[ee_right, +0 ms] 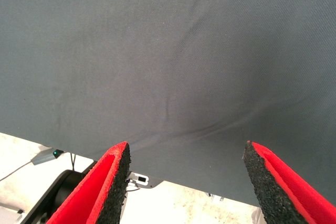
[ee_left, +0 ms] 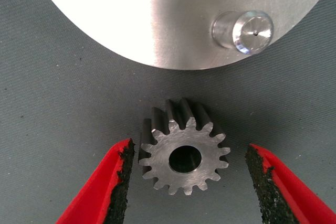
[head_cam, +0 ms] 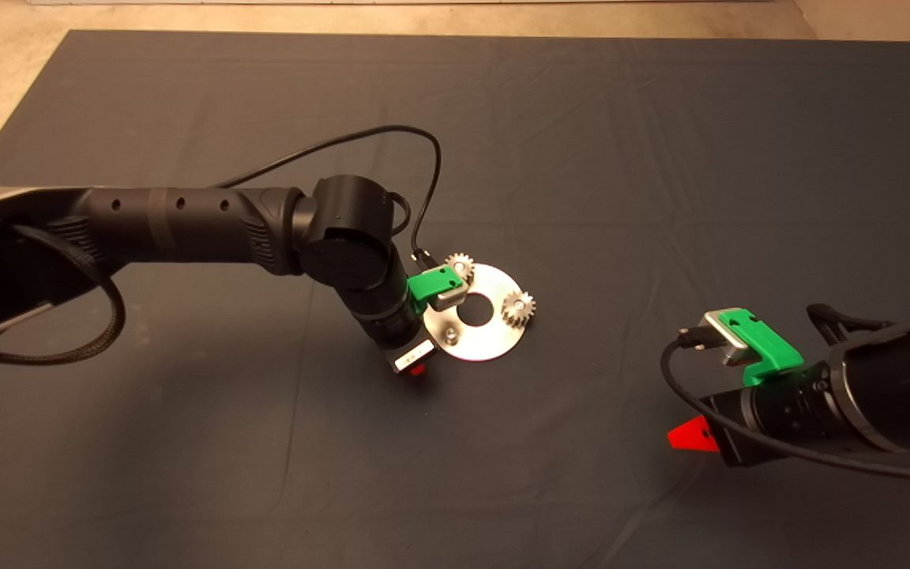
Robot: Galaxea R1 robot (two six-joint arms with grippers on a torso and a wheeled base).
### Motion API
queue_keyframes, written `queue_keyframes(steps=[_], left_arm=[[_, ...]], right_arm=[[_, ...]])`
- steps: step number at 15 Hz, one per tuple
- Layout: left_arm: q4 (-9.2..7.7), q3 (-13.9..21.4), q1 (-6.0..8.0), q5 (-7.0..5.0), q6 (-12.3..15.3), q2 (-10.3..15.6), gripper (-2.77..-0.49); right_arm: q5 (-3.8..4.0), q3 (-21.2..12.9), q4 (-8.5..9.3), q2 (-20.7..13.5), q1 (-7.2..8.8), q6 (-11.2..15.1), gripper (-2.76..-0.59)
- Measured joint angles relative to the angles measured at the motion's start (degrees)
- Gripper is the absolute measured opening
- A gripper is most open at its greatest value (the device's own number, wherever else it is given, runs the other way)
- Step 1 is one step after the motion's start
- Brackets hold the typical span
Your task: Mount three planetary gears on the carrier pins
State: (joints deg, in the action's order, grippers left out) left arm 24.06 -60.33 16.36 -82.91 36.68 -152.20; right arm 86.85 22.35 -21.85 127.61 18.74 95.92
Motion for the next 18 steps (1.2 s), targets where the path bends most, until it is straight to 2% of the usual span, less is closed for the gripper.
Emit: queue_keyframes(steps=[6,12,18], left_arm=[[0.02,0.00,0.00,0.06,-0.02,0.01,-1.90],[0.40,0.00,-0.16,0.48,-0.02,0.30,-2.17],[0.62,0.00,-0.55,1.05,-0.02,0.51,-2.20]], right_arm=[[0.00,0.00,0.00,-0.01,0.00,0.00,-1.75],[0.00,0.00,0.00,0.00,0.00,0.00,-1.75],[0.00,0.00,0.00,-0.02,0.00,0.00,-1.75]])
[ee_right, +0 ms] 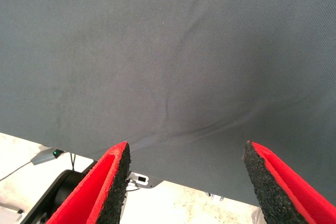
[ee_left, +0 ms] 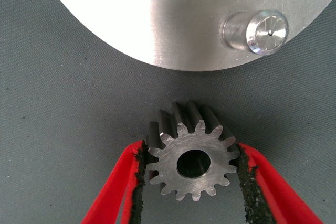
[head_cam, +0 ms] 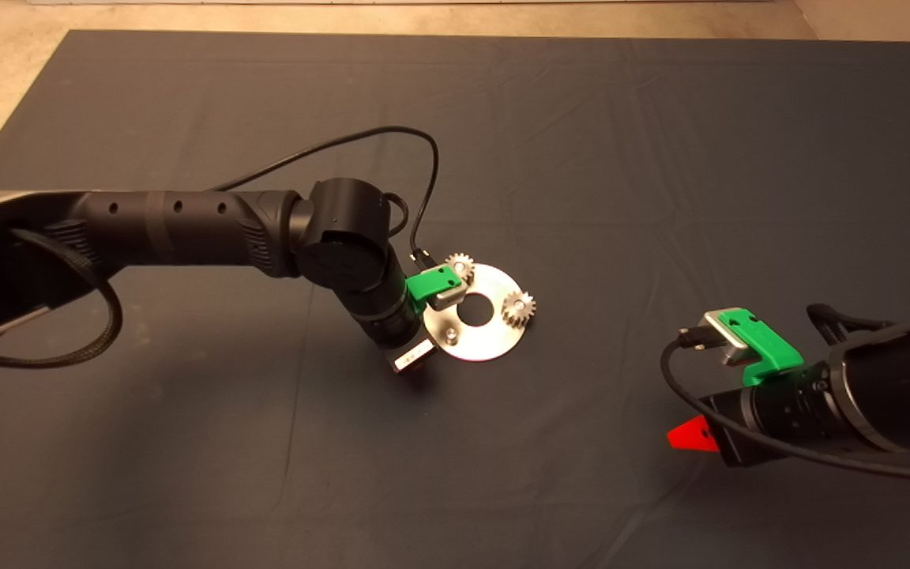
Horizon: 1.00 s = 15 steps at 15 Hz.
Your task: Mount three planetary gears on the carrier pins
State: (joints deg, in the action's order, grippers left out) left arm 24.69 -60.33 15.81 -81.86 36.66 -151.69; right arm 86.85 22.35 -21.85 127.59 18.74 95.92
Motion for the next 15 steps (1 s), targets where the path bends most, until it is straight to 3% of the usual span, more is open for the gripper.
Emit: queue_keyframes(steps=[15], left_arm=[[0.19,0.22,-0.11,0.30,-0.02,0.15,-2.45]], right_arm=[[0.02,0.00,0.27,-0.93,0.00,0.00,-1.75]])
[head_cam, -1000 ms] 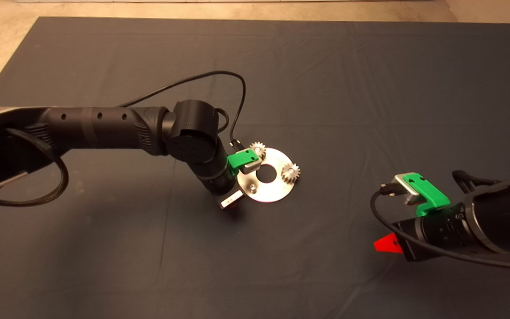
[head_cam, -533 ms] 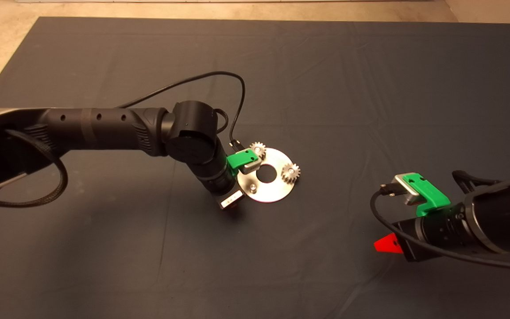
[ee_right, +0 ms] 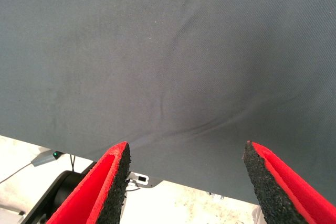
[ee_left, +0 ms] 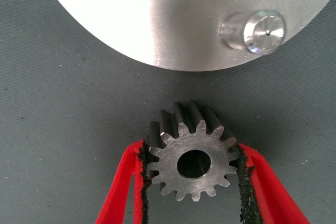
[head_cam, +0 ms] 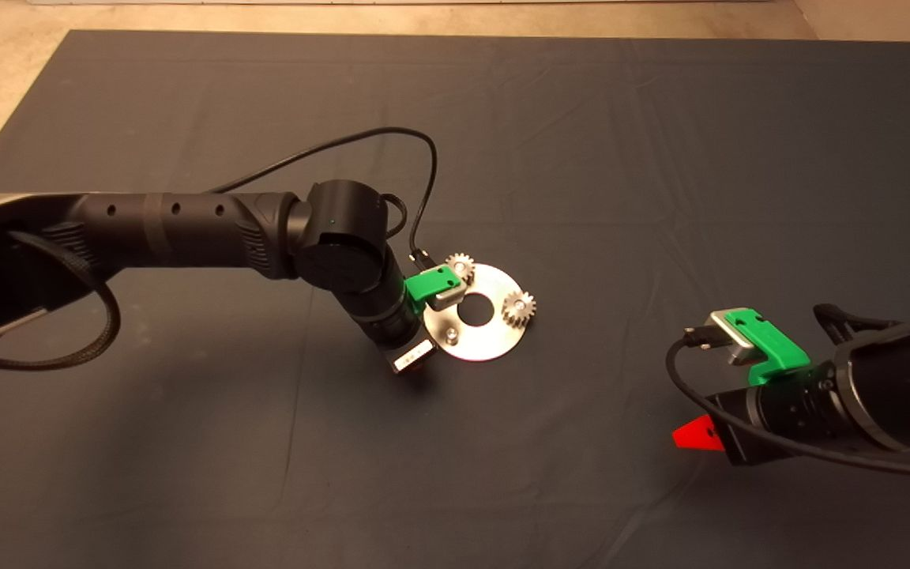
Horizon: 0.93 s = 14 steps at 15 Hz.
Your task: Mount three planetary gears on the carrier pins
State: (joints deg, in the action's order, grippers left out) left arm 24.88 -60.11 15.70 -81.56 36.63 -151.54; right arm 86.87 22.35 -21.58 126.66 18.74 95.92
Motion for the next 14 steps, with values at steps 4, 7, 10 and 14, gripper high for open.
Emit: queue_keyframes(steps=[4,7,10,14], left_arm=[[0.01,0.79,-0.33,0.16,0.00,-0.02,-2.58],[0.01,1.26,-0.49,0.09,0.00,-0.03,-2.63],[-0.15,4.07,-0.46,-0.47,0.07,-0.22,-2.65],[-0.19,4.24,2.50,-1.41,1.27,-1.14,-2.66]], right_arm=[[-0.05,0.00,0.02,0.00,0.00,-0.01,-1.75],[-0.02,0.00,0.02,0.00,0.00,0.00,-1.75],[-0.02,0.00,0.02,-0.01,0.00,0.00,-1.75],[-0.02,0.00,0.03,0.00,0.02,0.00,-1.75]])
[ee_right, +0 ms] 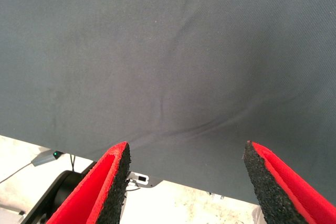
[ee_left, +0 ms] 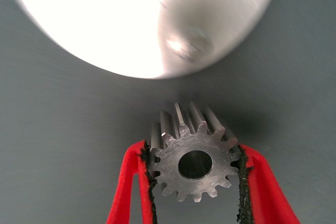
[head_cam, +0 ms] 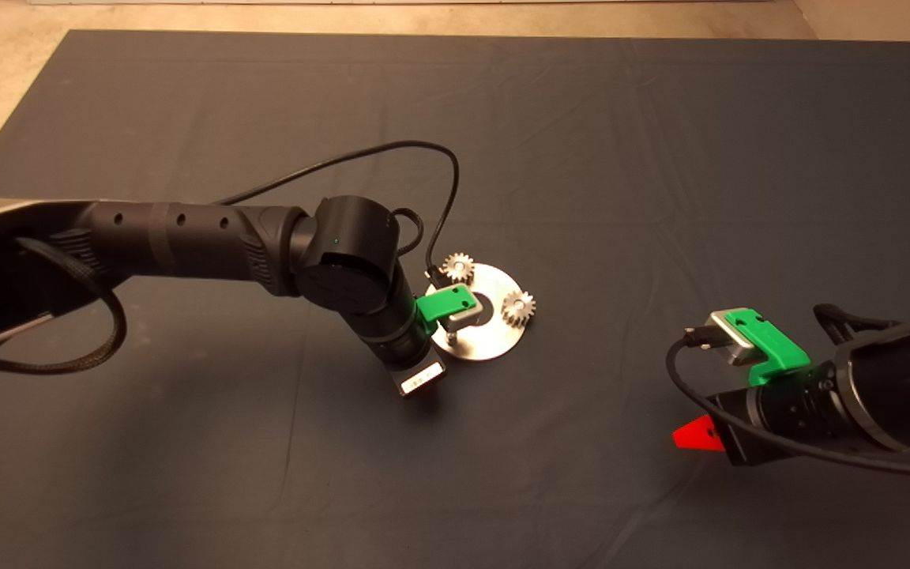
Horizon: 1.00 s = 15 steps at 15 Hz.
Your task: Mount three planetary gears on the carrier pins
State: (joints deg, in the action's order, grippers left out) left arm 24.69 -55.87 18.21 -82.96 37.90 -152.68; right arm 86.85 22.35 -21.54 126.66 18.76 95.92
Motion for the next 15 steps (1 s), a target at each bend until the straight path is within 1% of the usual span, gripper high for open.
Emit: queue_keyframes(steps=[1,2,4,6,7,10,15], left_arm=[[0.00,0.00,1.51,-0.16,0.20,-0.49,-2.66],[-0.01,-0.02,2.43,-0.39,0.33,-1.26,-2.67],[-0.21,0.00,2.58,-0.35,0.33,-2.22,-2.67],[-0.23,0.00,2.63,-0.39,0.38,-2.39,-2.67],[-0.24,0.00,2.60,-0.67,0.40,-2.36,-2.67],[-0.24,-0.13,2.63,-0.64,0.41,-2.88,-2.67],[-0.38,-2.48,2.63,-0.45,0.41,-5.31,-2.67]], right_arm=[[-0.02,0.00,-0.01,0.00,0.00,0.00,-1.75],[-0.02,0.00,0.00,-0.01,0.00,0.00,-1.75],[-0.02,0.00,-0.01,-0.01,0.00,0.00,-1.75],[-0.05,0.00,0.01,-0.01,0.00,-0.02,-1.75],[-0.02,0.00,-0.01,-0.01,-0.02,0.00,-1.75],[-0.05,0.00,0.01,0.00,0.00,0.00,-1.75],[-0.07,0.00,0.01,-0.01,0.00,0.00,-1.75]])
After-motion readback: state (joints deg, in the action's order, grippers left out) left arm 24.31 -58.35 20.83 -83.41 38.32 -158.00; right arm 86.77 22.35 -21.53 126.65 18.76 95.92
